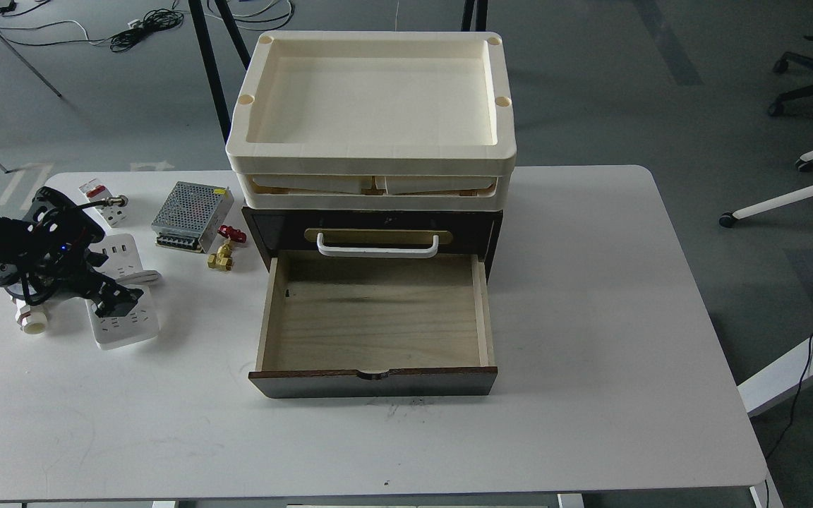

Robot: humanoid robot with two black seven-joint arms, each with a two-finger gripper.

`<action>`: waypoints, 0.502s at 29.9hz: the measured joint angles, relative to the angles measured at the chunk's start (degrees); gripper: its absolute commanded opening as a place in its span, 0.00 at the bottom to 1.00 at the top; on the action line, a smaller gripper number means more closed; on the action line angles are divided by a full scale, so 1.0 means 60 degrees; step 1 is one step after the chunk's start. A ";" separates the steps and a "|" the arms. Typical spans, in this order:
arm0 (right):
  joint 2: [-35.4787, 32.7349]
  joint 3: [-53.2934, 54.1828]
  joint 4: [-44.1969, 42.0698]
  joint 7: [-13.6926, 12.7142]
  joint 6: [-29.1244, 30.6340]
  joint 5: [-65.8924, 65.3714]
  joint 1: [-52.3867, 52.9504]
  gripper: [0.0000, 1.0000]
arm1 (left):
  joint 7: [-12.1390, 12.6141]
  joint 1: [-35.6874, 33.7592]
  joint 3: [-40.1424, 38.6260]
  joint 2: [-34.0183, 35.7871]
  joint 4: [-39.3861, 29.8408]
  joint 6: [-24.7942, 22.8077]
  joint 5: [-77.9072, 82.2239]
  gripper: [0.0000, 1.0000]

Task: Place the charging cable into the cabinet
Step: 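Lower the left gripper onto the white power strip and close on it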

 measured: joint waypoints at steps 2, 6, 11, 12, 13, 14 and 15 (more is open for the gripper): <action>0.0000 0.0000 0.0000 0.0000 0.0000 0.0008 -0.0007 1.00 | 0.0000 0.0003 0.0094 -0.0033 0.0086 0.0093 0.0004 0.66; 0.0000 0.0000 -0.0007 0.0000 0.0000 0.0011 -0.0058 1.00 | 0.0000 0.0003 0.0393 -0.0207 0.0458 0.0307 -0.0019 0.66; -0.0047 0.0000 -0.0004 0.0012 0.0000 0.0018 -0.0102 1.00 | 0.0000 0.0003 0.0519 -0.0402 0.0797 0.0598 -0.0065 0.62; -0.0050 0.0000 -0.0002 0.0012 0.0000 0.0018 -0.0112 1.00 | 0.0000 0.0003 0.0522 -0.0413 0.0811 0.0620 -0.0069 0.61; -0.0058 0.0000 -0.0002 0.0013 0.0000 0.0018 -0.0118 1.00 | 0.0000 0.0003 0.0522 -0.0420 0.0819 0.0639 -0.0071 0.60; -0.0069 0.0000 -0.0003 0.0013 0.0000 0.0018 -0.0120 1.00 | 0.0000 0.0003 0.0522 -0.0422 0.0824 0.0648 -0.0073 0.59; -0.0073 0.0000 -0.0006 0.0014 0.0000 0.0018 -0.0121 1.00 | 0.0000 0.0003 0.0522 -0.0425 0.0828 0.0651 -0.0073 0.58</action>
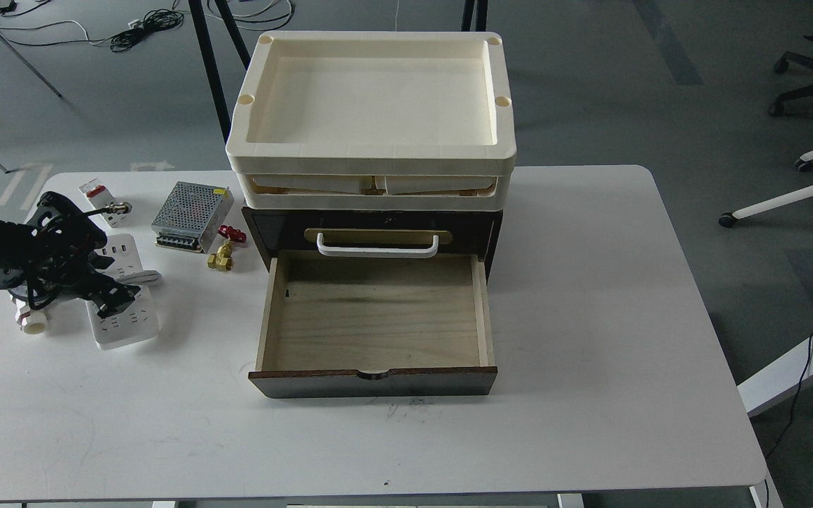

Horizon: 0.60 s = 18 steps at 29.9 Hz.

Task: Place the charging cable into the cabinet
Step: 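Lower the left gripper onto the white power strip and close on it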

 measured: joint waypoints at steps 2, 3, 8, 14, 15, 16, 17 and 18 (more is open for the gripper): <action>0.0000 0.0000 -0.0004 0.0000 0.0000 0.0000 -0.0002 1.00 | 0.0000 0.0000 0.0001 -0.0011 0.0002 0.0014 -0.0001 0.53; 0.0000 0.0000 -0.0006 0.0000 0.0000 0.0000 -0.0003 1.00 | 0.0000 0.0000 0.0003 -0.0012 0.0005 0.0025 -0.0001 0.50; -0.0003 0.0000 -0.0008 0.0001 0.0000 0.0000 -0.0003 1.00 | 0.0000 0.0022 0.0021 -0.0008 0.0065 0.0208 0.0029 0.38; -0.0018 -0.0001 -0.0015 0.0001 0.0000 0.0000 -0.0003 1.00 | 0.0000 0.0036 0.0180 0.0013 0.0076 0.0380 0.0055 0.35; -0.0018 -0.0001 -0.0016 0.0001 0.0000 0.0000 -0.0003 1.00 | 0.0000 0.0036 0.0210 0.0013 0.0076 0.0398 0.0048 0.34; -0.0018 -0.0001 -0.0016 0.0001 0.0000 0.0000 -0.0003 1.00 | 0.0000 0.0035 0.0233 0.0015 0.0076 0.0415 0.0041 0.33; -0.0018 -0.0001 -0.0019 0.0001 0.0000 0.0000 -0.0005 1.00 | 0.0000 0.0035 0.0247 0.0022 0.0076 0.0423 0.0031 0.31; -0.0018 -0.0001 -0.0024 0.0001 0.0000 0.0000 -0.0011 1.00 | 0.0000 0.0033 0.0254 0.0029 0.0076 0.0426 0.0018 0.28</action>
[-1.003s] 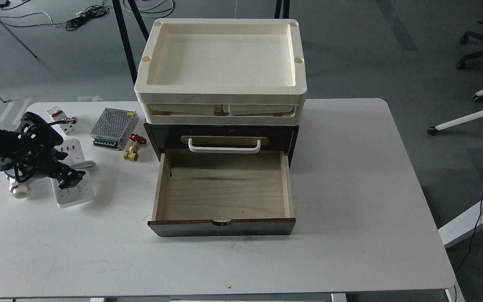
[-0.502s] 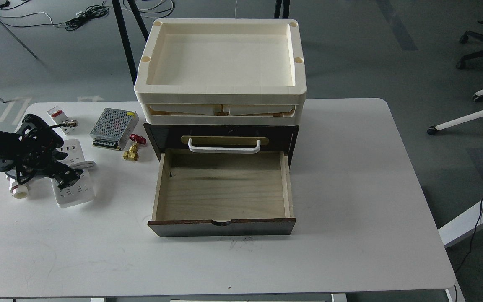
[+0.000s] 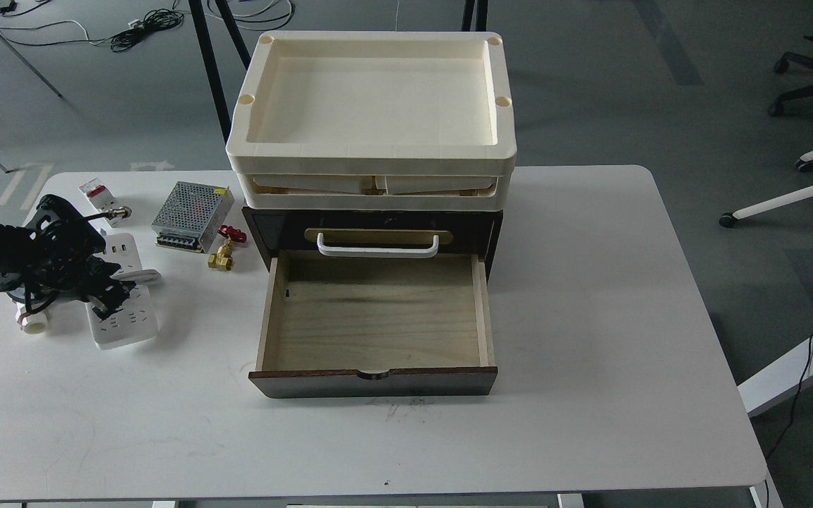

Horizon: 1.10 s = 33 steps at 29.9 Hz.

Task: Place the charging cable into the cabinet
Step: 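Lower the left gripper onto the white power strip and close on it, then lift the white power strip with its cable using the left gripper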

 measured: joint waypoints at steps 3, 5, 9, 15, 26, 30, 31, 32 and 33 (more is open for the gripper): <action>0.0000 0.0000 -0.0079 0.0000 0.0000 0.0006 -0.0005 1.00 | 0.0000 0.0000 0.0004 0.0000 0.0000 0.0004 -0.0012 0.17; 0.0001 -0.0001 -0.0137 0.0000 0.0000 0.0011 -0.0006 1.00 | 0.0000 0.0000 0.0005 0.0000 0.0000 0.0007 -0.0012 0.11; 0.0004 -0.0001 -0.0215 0.0000 0.0000 0.0013 -0.0007 1.00 | 0.0000 0.0017 0.0005 -0.0002 0.0000 0.0007 -0.0012 0.04; 0.0004 -0.0001 -0.0257 0.0000 0.0000 0.0013 -0.0017 1.00 | 0.0001 0.0017 0.0005 -0.0013 0.0000 0.0112 -0.0044 0.00; 0.0014 -0.0001 -0.0248 0.0000 0.0000 0.0023 -0.0022 1.00 | 0.0000 -0.0351 -0.0034 0.0180 -0.0116 0.0293 -0.0070 0.00; 0.0015 0.0000 -0.0248 0.0000 0.0000 0.0028 -0.0022 1.00 | 0.0000 -0.0618 -0.0080 0.0770 -0.0276 0.0318 -0.0048 0.00; 0.0015 -0.0001 -0.0248 0.0000 0.0000 0.0029 -0.0022 1.00 | 0.0000 -0.0726 -0.0089 0.0990 -0.0420 0.0321 -0.0047 0.00; 0.0015 -0.0001 -0.0246 0.0000 0.0000 0.0029 -0.0022 1.00 | 0.0000 -0.0834 -0.0093 0.1189 -0.0577 0.0322 -0.0046 0.00; 0.0015 -0.0001 -0.0246 0.0000 0.0000 0.0028 -0.0022 1.00 | 0.0000 -0.0957 -0.0095 0.1435 -0.0767 0.0330 -0.0047 0.00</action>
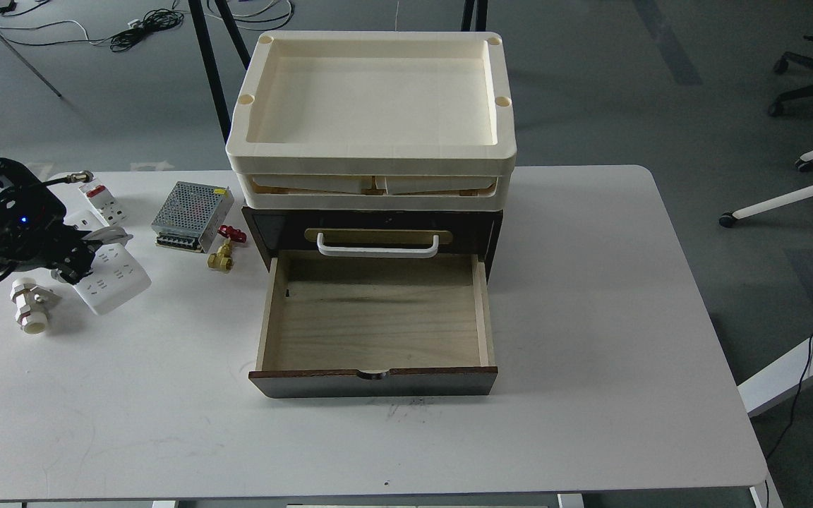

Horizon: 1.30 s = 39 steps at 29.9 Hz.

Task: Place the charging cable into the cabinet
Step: 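Lift the white power strip with its cable using the left gripper, then carry the power strip over the open drawer with the left gripper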

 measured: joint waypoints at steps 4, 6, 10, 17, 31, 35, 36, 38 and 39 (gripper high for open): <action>0.0000 0.0015 -0.0001 0.0000 0.0000 0.0000 0.0000 1.00 | 0.0000 -0.0223 -0.0018 0.0954 -0.0593 0.0011 0.0006 0.00; 0.0000 0.0044 -0.0002 0.0000 0.0000 0.0000 0.0000 1.00 | 0.0000 -0.0327 -0.0049 0.1520 -0.1099 0.0047 -0.0004 0.00; 0.0000 0.0071 -0.0011 0.0010 0.0000 0.0000 0.0000 1.00 | 0.0000 -0.0760 -0.0310 0.3174 -0.3052 -0.0222 -0.0784 0.00; 0.0000 0.0081 -0.0145 0.0018 0.0000 0.0013 -0.0066 1.00 | 0.0000 -0.0847 -0.0398 0.5989 -0.6306 -0.1104 -0.3320 0.00; 0.0028 0.0103 -0.0168 0.0030 0.0000 0.0015 -0.0296 1.00 | 0.0003 -0.0824 -0.0729 0.7395 -1.1029 -0.2777 -0.7600 0.00; 0.0028 0.0104 -0.0258 0.0030 0.0000 0.0015 -0.0375 1.00 | 0.0004 -0.0767 -0.0717 0.6226 -1.1051 -0.2839 -0.8726 0.00; 0.0028 0.0104 -0.0266 0.0030 0.0000 0.0015 -0.0392 1.00 | 0.0003 -0.0735 -0.0717 0.5898 -1.1055 -0.2842 -0.9021 0.00; 0.0027 0.0104 -0.0280 0.0027 0.0000 0.0015 -0.0406 1.00 | 0.0003 -0.0649 -0.0717 0.5265 -1.1055 -0.2808 -0.9578 0.00; 0.0027 0.0104 -0.0280 0.0025 0.0000 0.0015 -0.0408 1.00 | 0.0003 -0.0607 -0.0718 0.4917 -1.1057 -0.2749 -0.9854 0.00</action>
